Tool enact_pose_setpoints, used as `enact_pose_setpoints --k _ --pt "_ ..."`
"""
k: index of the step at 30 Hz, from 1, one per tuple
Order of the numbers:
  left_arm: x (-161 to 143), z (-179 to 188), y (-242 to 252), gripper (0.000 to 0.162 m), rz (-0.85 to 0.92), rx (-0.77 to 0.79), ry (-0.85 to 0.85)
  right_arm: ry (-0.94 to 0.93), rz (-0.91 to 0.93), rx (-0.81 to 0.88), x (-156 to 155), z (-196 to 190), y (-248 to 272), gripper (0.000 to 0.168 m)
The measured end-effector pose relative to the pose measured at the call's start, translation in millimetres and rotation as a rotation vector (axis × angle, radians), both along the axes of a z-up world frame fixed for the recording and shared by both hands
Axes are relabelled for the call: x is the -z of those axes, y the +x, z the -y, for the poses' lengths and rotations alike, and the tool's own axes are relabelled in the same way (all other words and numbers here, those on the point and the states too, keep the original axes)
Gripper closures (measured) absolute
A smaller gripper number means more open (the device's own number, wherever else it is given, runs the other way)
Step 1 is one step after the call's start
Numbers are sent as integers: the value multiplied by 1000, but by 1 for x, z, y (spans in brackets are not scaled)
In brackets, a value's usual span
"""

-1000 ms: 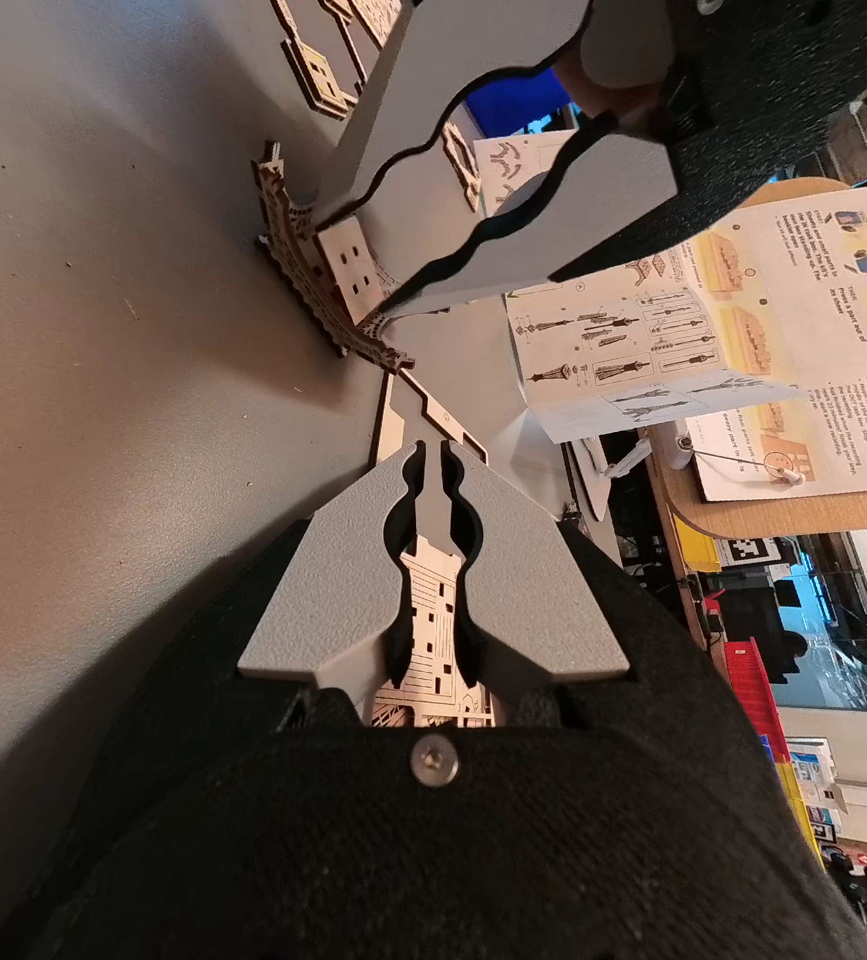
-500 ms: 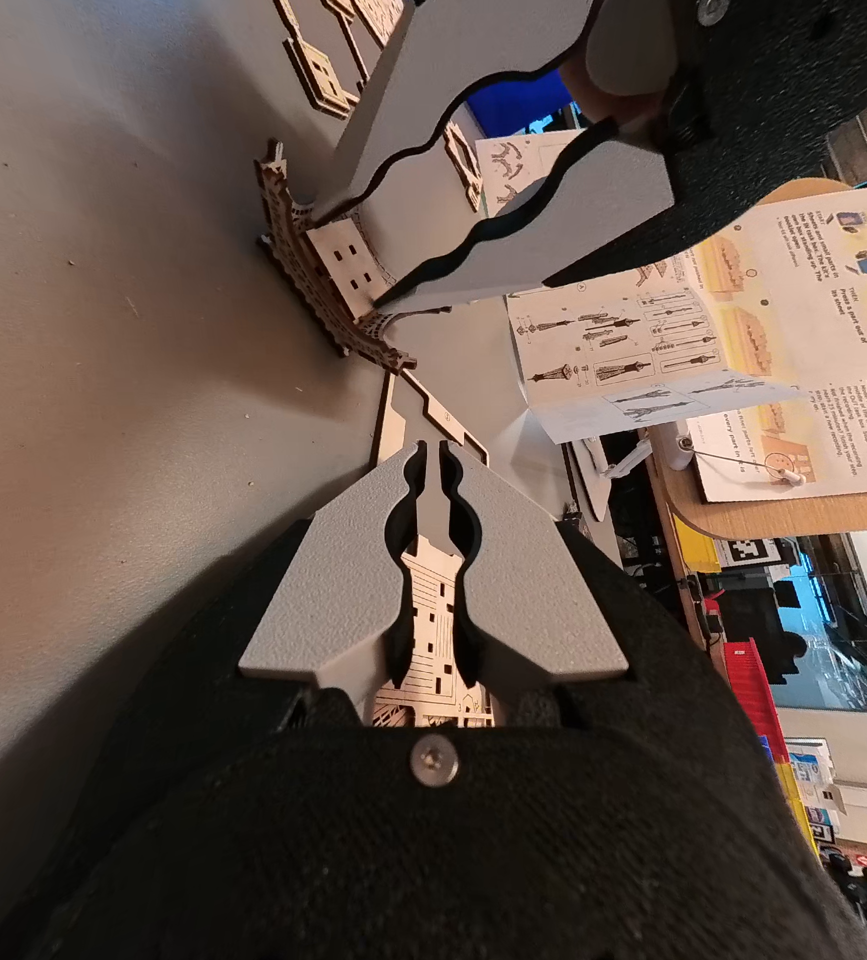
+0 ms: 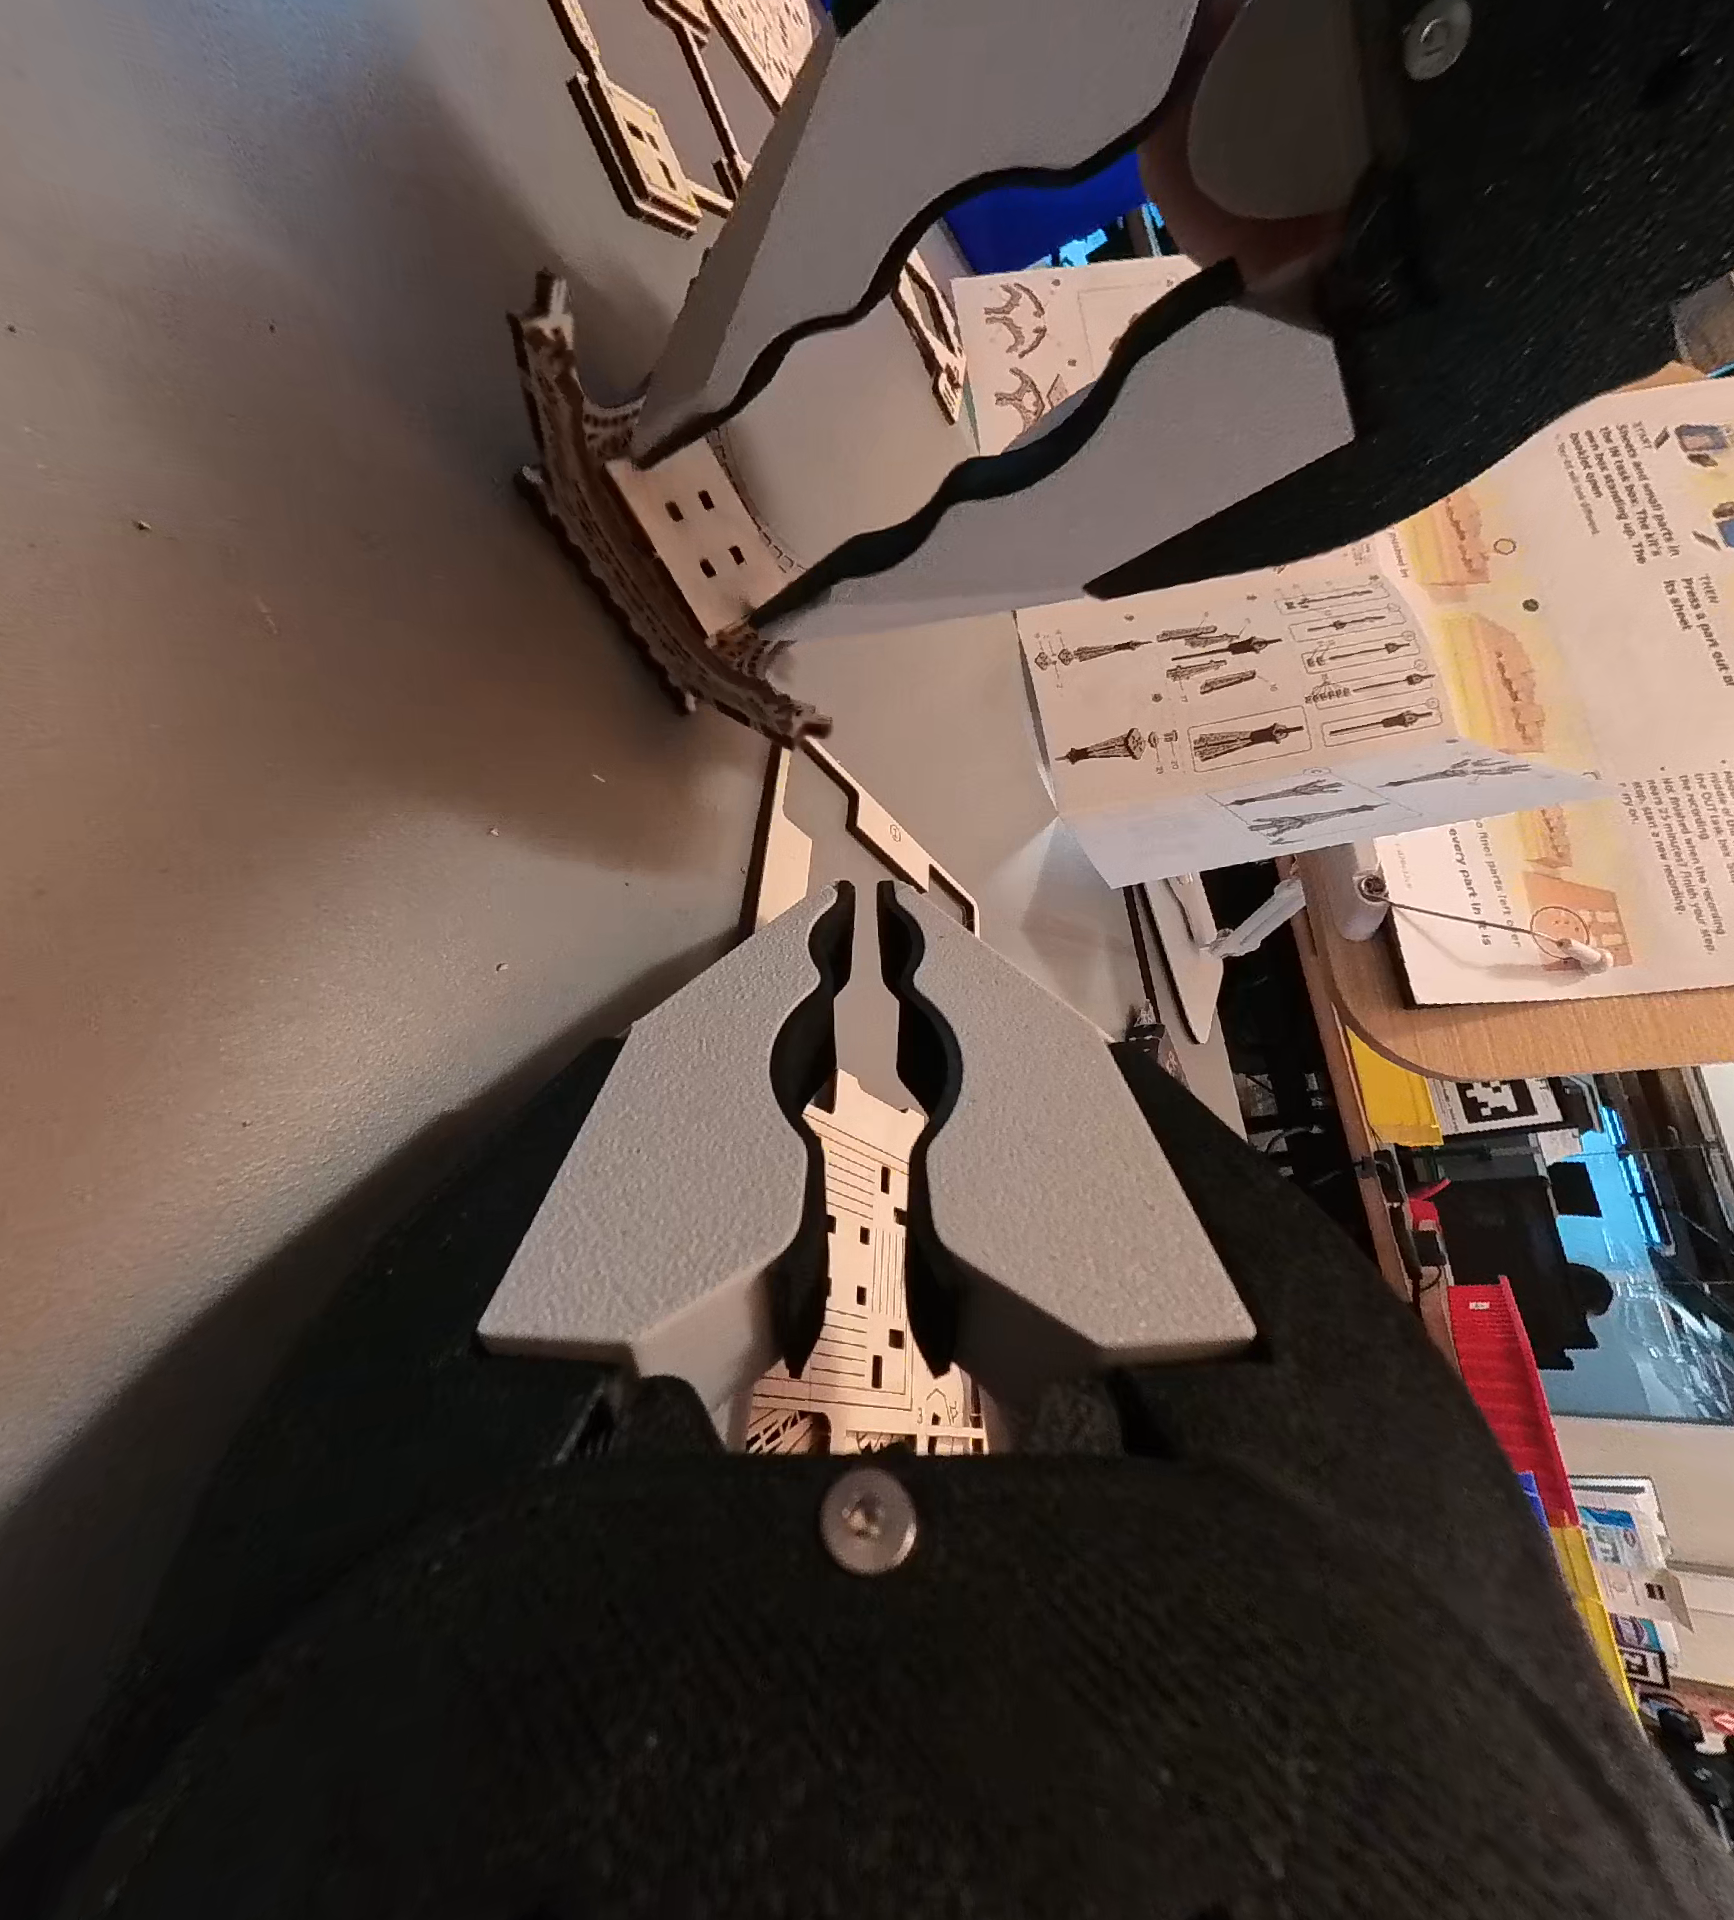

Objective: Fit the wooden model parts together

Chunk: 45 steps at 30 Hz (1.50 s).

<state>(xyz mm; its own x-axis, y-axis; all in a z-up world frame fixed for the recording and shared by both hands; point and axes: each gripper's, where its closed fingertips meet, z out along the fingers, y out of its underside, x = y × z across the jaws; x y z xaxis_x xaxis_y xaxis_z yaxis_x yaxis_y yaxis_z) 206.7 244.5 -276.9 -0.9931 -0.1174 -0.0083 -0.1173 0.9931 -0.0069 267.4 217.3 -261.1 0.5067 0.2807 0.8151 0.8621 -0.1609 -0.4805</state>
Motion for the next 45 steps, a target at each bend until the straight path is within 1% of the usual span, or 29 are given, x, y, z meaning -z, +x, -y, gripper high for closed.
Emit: enact_pose_setpoints --k 1,5,13,19,28,33,45 --pt "0 0 0 135 3 1 1 0 0 0 0 0 0 166" --pt "-1 -1 2 133 26 9 8 0 1 0 0 0 0 166" --pt "-2 -6 1 127 73 86 53 0 0 0 0 0 0 166" --pt "-1 -6 -1 129 89 132 78 -1 0 0 0 0 0 166" --pt "3 -8 1 131 87 145 97 -1 1 0 1 0 0 167" --pt "3 -9 1 132 71 95 78 -1 1 0 1 0 0 167" --pt "3 -12 5 132 60 -183 -109 -3 3 0 1 0 0 167"
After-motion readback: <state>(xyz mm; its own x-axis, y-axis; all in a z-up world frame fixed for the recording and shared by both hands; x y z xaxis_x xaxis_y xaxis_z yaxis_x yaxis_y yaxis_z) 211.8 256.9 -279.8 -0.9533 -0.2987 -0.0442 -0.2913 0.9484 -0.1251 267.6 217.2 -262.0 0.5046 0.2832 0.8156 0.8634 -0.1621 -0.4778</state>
